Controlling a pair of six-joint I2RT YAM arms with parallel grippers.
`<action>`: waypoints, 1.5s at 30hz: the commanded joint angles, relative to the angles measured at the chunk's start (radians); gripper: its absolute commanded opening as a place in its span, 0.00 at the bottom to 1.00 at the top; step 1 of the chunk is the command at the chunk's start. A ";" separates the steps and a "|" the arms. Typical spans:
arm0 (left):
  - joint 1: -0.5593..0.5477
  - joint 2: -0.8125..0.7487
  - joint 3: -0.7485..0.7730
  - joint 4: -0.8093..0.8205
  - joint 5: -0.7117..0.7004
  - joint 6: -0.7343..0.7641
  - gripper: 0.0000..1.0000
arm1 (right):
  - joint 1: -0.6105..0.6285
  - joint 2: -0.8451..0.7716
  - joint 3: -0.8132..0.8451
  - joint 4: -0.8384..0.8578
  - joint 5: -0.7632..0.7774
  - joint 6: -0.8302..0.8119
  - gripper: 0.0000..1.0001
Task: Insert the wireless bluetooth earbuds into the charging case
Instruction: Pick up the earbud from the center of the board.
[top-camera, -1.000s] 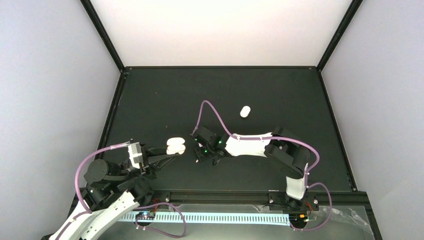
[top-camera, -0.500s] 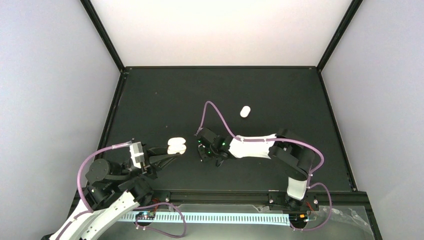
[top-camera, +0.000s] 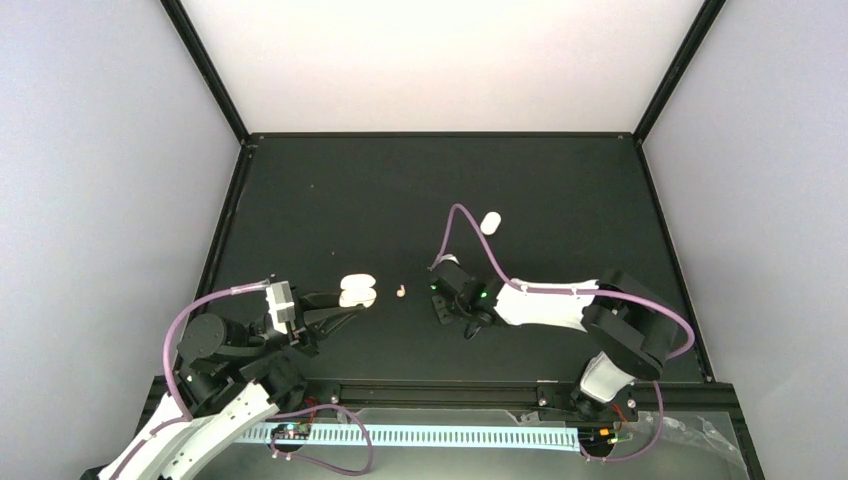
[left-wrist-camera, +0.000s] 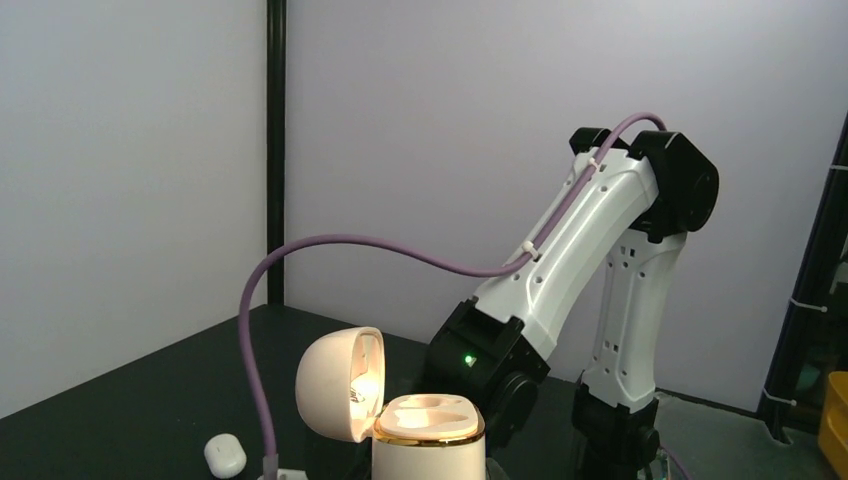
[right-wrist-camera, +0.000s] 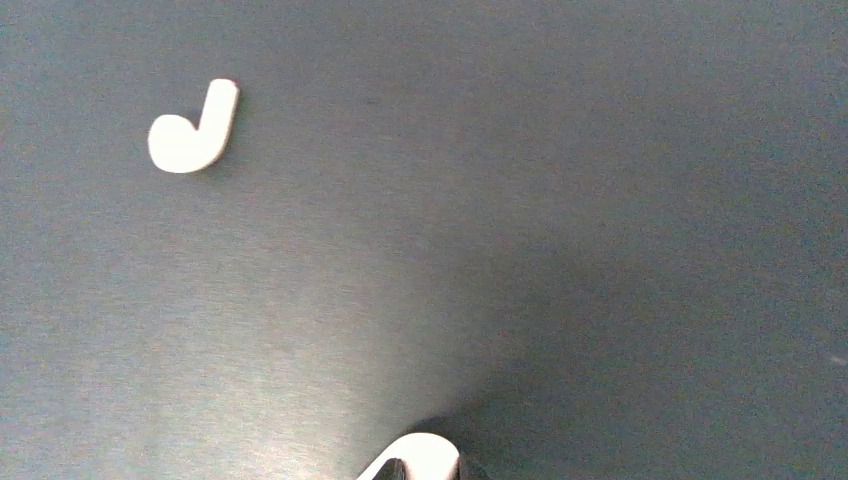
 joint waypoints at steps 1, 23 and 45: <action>-0.001 0.022 0.002 0.020 -0.002 0.013 0.02 | -0.038 -0.055 -0.048 0.009 0.062 0.010 0.13; -0.001 0.026 -0.006 0.017 0.006 0.015 0.02 | -0.045 -0.017 0.097 -0.184 0.038 0.277 0.41; -0.001 0.019 -0.002 0.016 0.033 0.016 0.02 | -0.045 0.112 0.180 -0.305 0.108 0.459 0.36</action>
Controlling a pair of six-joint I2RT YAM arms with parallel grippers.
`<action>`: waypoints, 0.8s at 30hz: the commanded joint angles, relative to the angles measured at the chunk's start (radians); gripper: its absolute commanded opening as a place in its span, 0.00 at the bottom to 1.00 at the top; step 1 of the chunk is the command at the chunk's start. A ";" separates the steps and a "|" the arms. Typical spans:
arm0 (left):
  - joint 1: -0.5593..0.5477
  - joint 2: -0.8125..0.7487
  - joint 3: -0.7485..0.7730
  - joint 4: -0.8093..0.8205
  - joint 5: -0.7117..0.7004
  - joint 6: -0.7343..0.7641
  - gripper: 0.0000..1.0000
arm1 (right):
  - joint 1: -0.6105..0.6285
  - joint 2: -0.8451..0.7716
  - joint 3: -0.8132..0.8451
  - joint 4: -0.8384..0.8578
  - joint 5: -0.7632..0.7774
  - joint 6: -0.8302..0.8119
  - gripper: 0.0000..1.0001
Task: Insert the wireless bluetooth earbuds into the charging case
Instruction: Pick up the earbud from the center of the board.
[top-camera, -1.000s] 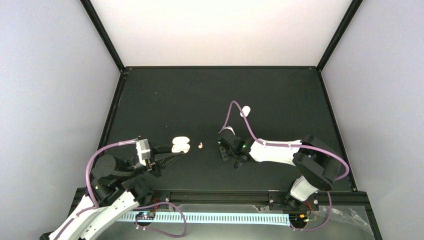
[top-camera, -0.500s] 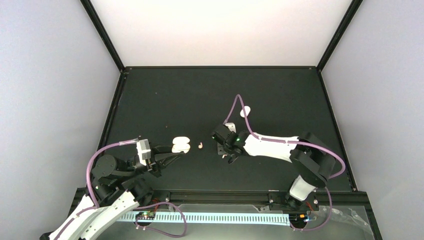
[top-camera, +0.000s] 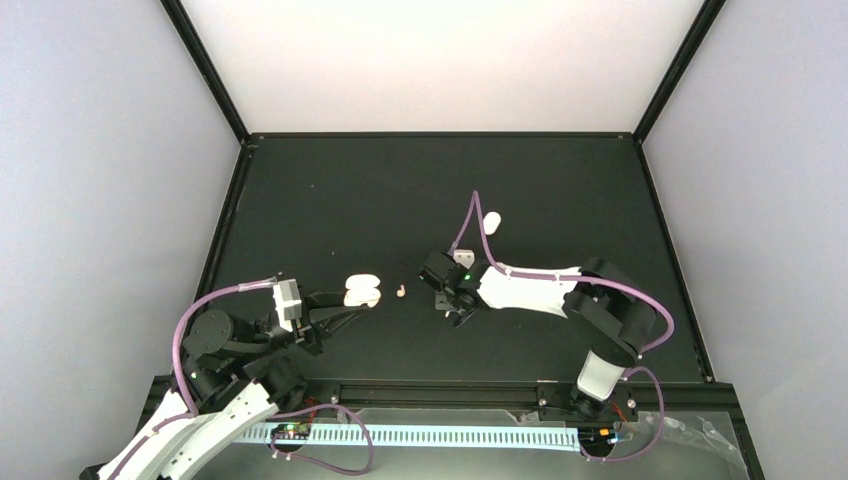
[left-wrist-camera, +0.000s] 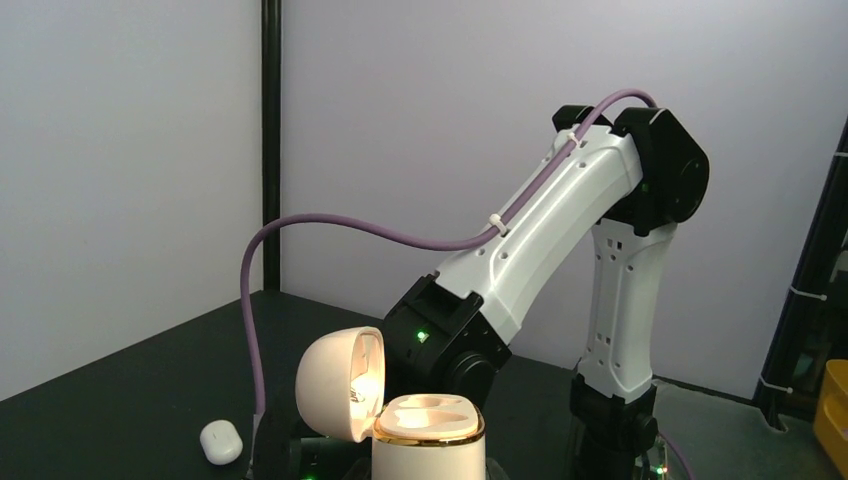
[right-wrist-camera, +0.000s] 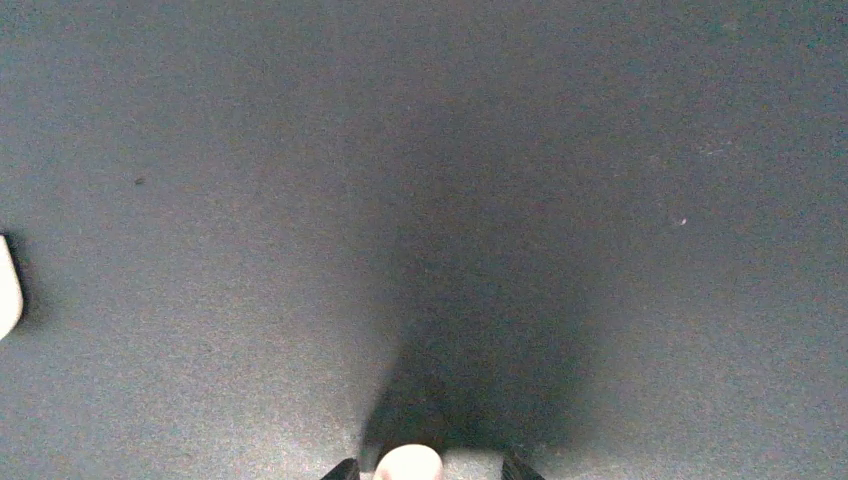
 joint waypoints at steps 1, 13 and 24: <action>-0.001 -0.010 0.006 0.009 0.024 0.014 0.02 | -0.003 0.025 0.023 -0.004 0.016 0.022 0.35; -0.001 -0.010 0.006 0.010 0.027 0.014 0.01 | -0.003 0.046 0.038 -0.013 0.007 -0.003 0.23; -0.001 -0.011 0.007 0.009 0.029 0.015 0.02 | -0.001 0.049 0.034 -0.010 -0.011 -0.004 0.19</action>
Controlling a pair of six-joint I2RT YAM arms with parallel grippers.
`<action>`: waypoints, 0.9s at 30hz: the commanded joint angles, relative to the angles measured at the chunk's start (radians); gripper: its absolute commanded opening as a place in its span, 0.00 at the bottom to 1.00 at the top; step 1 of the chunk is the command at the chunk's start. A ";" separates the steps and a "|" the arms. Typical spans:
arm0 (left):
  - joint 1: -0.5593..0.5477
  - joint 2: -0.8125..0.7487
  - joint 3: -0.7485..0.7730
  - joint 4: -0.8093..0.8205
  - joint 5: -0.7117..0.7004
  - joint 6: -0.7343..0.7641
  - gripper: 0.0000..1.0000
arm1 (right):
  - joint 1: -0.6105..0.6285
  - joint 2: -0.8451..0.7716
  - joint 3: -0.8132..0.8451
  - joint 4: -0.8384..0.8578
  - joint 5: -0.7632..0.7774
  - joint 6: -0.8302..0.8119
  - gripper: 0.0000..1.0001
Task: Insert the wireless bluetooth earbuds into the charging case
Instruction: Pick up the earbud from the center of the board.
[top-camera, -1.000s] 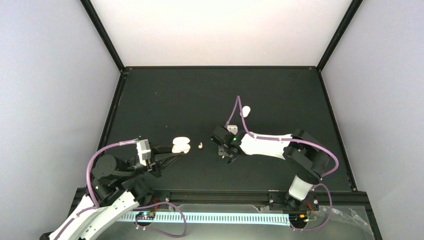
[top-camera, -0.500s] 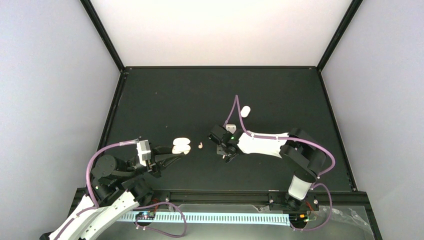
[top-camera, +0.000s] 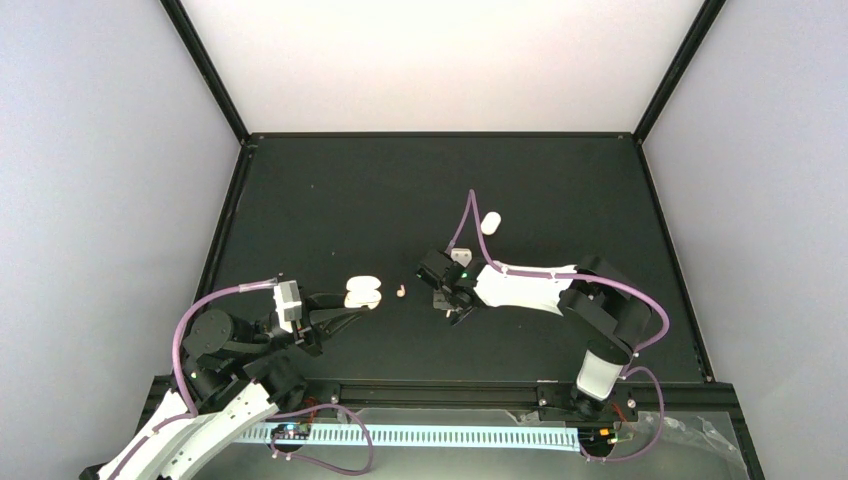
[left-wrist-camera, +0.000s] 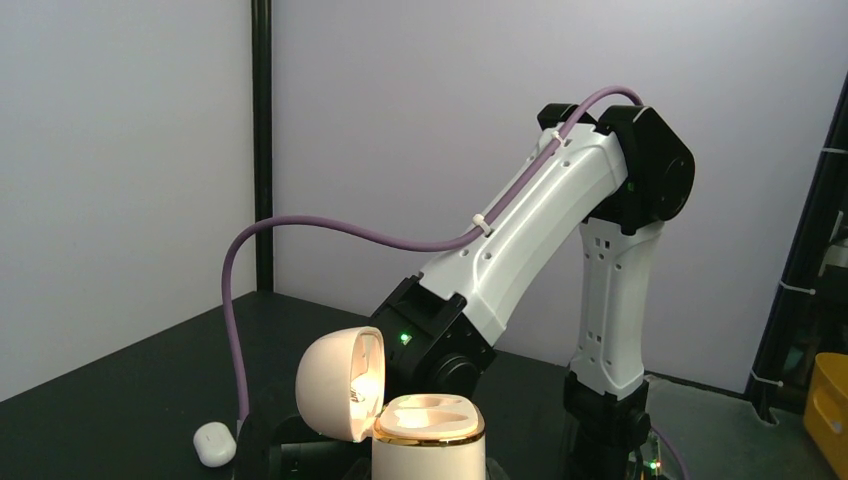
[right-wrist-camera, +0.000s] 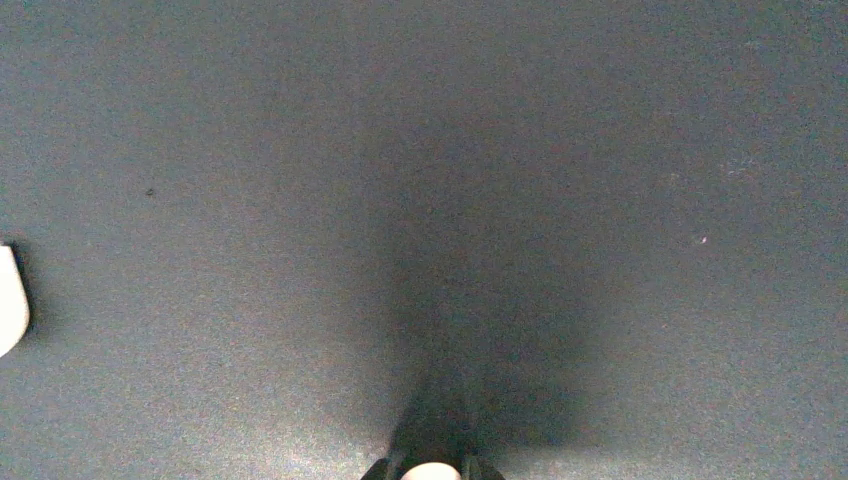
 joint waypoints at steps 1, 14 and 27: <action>-0.001 -0.011 0.006 0.009 0.012 0.012 0.02 | -0.001 0.019 0.004 -0.006 -0.014 0.008 0.19; -0.001 -0.011 0.006 0.010 0.017 0.010 0.02 | 0.008 0.022 0.001 -0.012 -0.023 0.009 0.15; -0.001 -0.016 0.006 0.002 0.018 0.010 0.02 | 0.008 -0.025 -0.002 -0.010 -0.008 0.001 0.05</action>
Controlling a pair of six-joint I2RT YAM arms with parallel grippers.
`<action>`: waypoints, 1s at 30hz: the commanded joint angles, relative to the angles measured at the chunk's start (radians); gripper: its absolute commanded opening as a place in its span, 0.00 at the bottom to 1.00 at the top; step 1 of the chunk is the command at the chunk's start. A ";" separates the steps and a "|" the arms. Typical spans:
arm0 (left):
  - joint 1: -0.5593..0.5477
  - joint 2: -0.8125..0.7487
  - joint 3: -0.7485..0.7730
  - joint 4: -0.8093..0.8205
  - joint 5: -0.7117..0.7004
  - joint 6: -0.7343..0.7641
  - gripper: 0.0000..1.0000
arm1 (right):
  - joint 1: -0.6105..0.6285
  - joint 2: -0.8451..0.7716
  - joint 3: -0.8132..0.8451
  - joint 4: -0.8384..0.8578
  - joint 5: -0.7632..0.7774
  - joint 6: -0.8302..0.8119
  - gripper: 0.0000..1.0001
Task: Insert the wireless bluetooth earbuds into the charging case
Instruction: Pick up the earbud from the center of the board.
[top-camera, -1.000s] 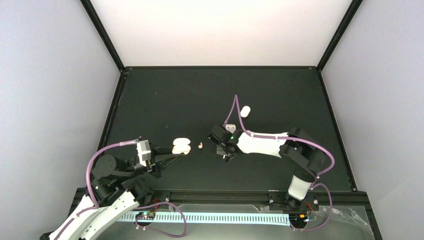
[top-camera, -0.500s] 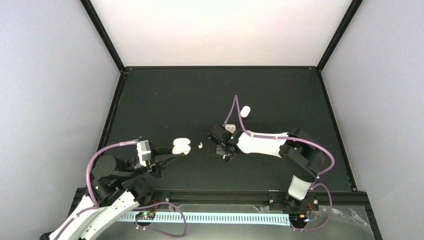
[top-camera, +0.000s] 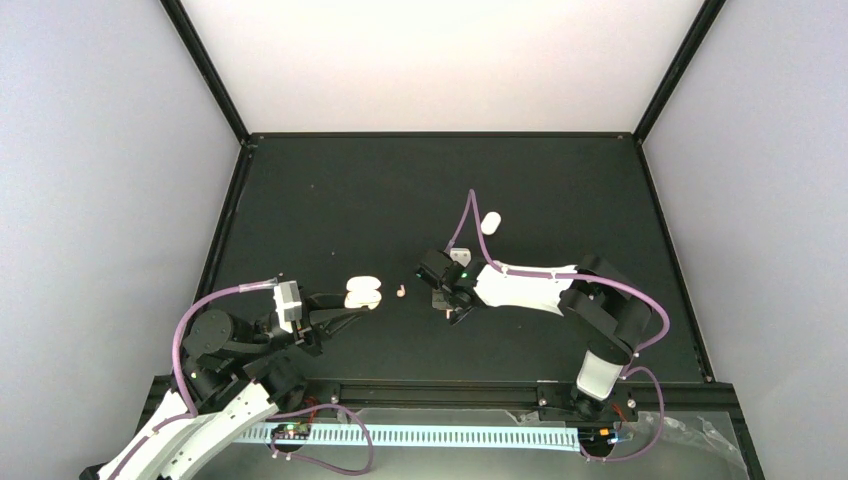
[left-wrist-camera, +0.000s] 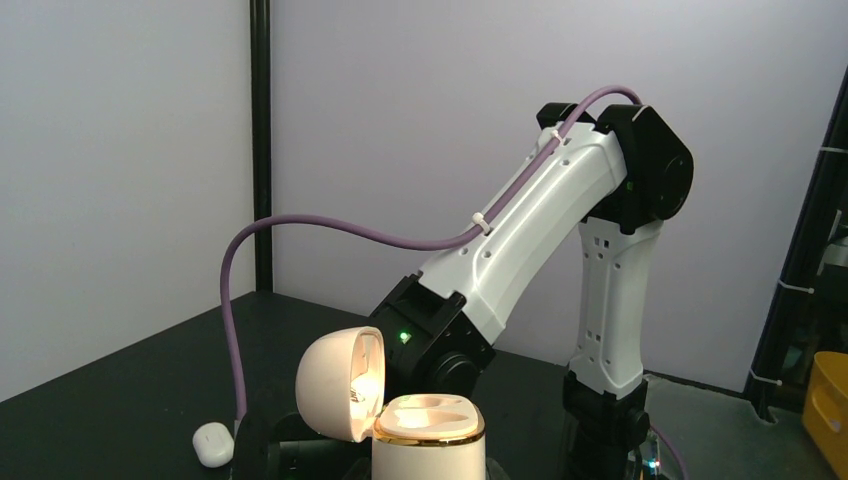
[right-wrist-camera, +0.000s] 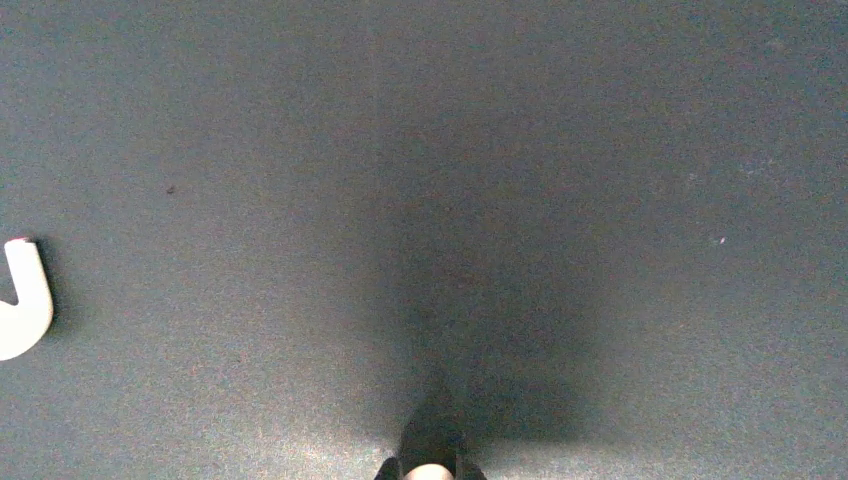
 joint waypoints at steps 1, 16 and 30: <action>-0.001 -0.015 0.006 0.003 0.016 0.007 0.02 | 0.006 -0.031 -0.006 -0.013 0.006 0.000 0.05; -0.001 -0.003 0.004 0.010 0.021 0.007 0.02 | 0.015 -0.028 0.012 -0.047 -0.041 -0.080 0.33; -0.001 -0.005 0.004 0.014 0.027 0.008 0.02 | 0.022 0.050 0.078 -0.109 -0.040 -0.078 0.30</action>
